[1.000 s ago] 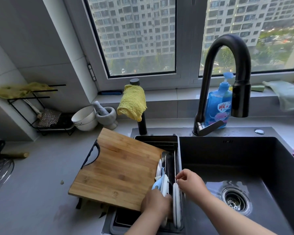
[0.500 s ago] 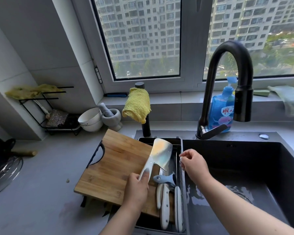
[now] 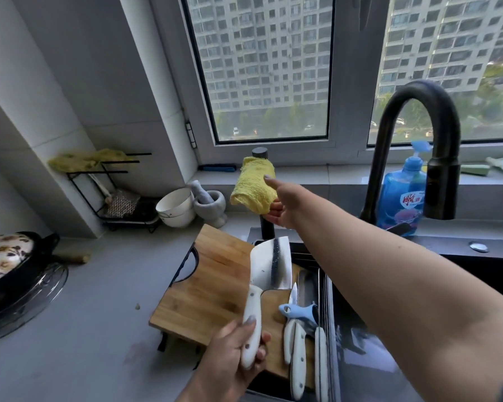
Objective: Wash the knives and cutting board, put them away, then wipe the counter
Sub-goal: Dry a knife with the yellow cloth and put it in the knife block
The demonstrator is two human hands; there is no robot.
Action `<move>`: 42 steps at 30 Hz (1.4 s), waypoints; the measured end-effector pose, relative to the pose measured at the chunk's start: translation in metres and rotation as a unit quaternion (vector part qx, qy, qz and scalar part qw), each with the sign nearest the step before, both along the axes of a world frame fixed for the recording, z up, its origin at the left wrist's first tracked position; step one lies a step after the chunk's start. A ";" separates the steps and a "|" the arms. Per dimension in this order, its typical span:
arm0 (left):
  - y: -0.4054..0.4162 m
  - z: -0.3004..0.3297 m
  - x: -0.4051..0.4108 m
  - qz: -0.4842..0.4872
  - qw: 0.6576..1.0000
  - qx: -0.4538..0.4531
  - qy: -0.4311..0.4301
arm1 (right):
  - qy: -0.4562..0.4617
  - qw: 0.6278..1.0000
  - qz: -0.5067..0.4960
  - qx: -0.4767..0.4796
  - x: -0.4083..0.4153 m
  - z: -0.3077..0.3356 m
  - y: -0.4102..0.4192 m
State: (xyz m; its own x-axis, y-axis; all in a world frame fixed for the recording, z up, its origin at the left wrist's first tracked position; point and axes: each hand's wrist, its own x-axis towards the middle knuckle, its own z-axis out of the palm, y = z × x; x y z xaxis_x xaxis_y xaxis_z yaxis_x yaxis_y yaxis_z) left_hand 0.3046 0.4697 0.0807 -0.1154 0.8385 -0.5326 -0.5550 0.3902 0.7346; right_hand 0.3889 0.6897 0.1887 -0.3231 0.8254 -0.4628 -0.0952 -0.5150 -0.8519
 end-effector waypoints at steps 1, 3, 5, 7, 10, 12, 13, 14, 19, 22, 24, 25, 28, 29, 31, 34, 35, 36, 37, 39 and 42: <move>-0.001 0.002 0.000 -0.002 1.000 0.002 -0.005 | 0.005 1.000 0.000 -0.014 -0.001 0.005 -0.001; -0.001 0.005 0.001 -0.001 1.000 0.002 -0.013 | 0.023 0.999 -0.002 -0.048 -0.001 0.012 -0.002; 0.000 0.008 0.002 0.009 1.000 0.001 -0.026 | 0.038 0.997 -0.018 -0.063 0.002 0.020 -0.004; 0.001 0.008 0.001 0.017 0.999 -0.004 -0.028 | 0.087 0.993 -0.064 -0.038 0.010 0.029 -0.008; 0.001 0.007 -0.003 0.009 1.000 -0.014 0.008 | 0.162 0.970 -0.159 0.091 0.040 0.037 -0.022; -0.001 0.008 -0.003 -0.025 0.997 -0.026 0.066 | 0.142 0.952 -0.185 0.200 0.067 0.029 -0.046; -0.001 0.008 -0.002 -0.047 0.994 -0.026 0.094 | 0.096 0.942 -0.177 0.268 0.080 0.022 -0.062; -0.001 0.009 0.002 -0.069 0.990 -0.021 0.117 | 0.007 0.924 -0.159 0.348 0.089 0.011 -0.079; 0.009 0.019 0.035 -0.127 0.961 0.059 0.237 | -0.384 0.775 0.092 0.494 0.082 -0.079 -0.124; 0.008 0.029 0.049 -0.143 0.950 0.104 0.257 | -0.359 0.813 0.102 0.447 0.077 -0.104 -0.120; 0.004 0.033 0.054 -0.153 0.944 0.123 0.264 | -0.351 0.826 0.052 0.439 0.084 -0.104 -0.109; 0.001 0.035 0.055 -0.160 0.940 0.132 0.270 | -0.341 0.837 0.031 0.426 0.088 -0.107 -0.098; -0.006 0.041 0.055 -0.176 0.925 0.161 0.296 | -0.155 0.942 -0.074 0.287 0.098 -0.103 -0.077; -0.007 0.043 0.053 -0.178 0.925 0.167 0.291 | -0.024 0.970 -0.121 0.209 0.106 -0.101 -0.077; -0.008 0.048 0.048 -0.179 0.934 0.172 0.256 | 0.215 0.963 -0.158 0.033 0.121 -0.099 -0.081; -0.005 0.053 0.047 -0.182 0.955 0.152 0.177 | 0.371 0.922 -0.097 -0.058 0.125 -0.096 -0.108; -0.003 0.053 0.048 -0.179 0.962 0.138 0.155 | 0.405 0.909 -0.073 -0.068 0.121 -0.095 -0.115; -0.001 0.051 0.049 -0.168 0.968 0.123 0.139 | 0.441 0.893 -0.052 -0.077 0.117 -0.091 -0.123; 0.001 0.050 0.048 -0.154 0.973 0.108 0.137 | 0.460 0.883 -0.046 -0.082 0.113 -0.089 -0.126; 0.005 0.046 0.045 -0.130 0.961 0.102 0.220 | 0.477 0.873 -0.053 -0.084 0.110 -0.085 -0.128; 0.005 0.038 0.037 -0.120 0.869 0.142 0.459 | 0.479 0.871 -0.074 -0.081 0.111 -0.082 -0.127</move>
